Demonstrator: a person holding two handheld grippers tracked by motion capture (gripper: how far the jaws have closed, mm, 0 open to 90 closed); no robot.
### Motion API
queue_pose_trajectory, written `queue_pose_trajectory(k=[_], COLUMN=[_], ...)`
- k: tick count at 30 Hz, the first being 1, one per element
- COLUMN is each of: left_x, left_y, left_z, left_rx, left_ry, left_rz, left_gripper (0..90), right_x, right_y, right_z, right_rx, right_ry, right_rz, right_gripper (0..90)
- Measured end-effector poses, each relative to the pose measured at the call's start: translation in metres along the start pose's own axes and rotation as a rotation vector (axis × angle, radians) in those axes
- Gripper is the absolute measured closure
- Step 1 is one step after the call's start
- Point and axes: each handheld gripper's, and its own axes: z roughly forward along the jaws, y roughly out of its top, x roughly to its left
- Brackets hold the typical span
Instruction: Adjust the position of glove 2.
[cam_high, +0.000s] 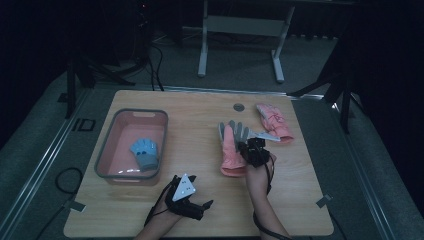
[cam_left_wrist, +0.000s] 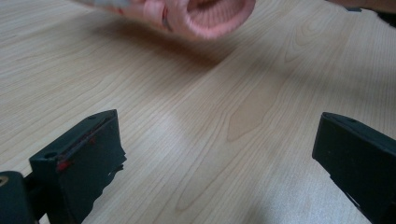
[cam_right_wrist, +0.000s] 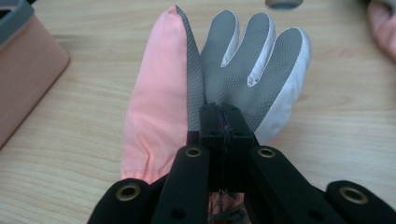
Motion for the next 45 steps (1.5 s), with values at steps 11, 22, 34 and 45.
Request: queue_pose_trajectory(k=[11, 22, 34, 45], left_x=[0.000, 0.000, 0.001, 0.002], left_y=[0.000, -0.002, -0.001, -0.001], left_z=[-0.001, -0.001, 0.000, -0.001], left_rx=[-0.001, 0.000, -0.001, 0.000], left_ry=[0.001, 0.003, 0.021, 0.023], left_rz=[0.008, 0.006, 0.006, -0.012], left_gripper=[1.8, 1.8, 1.7, 1.8], right_x=[0.007, 0.000, -0.047, -0.128], right_y=[-0.026, -0.022, 0.009, 0.042], right_z=[0.032, 0.025, -0.022, -0.041], right_rx=[0.052, 0.060, -0.011, -0.055], right_ry=[-0.017, 0.027, 0.074, 0.043], right_rz=[-0.015, -0.085, -0.282, -0.279], right_gripper=[88.2, 73.2, 65.8, 61.4])
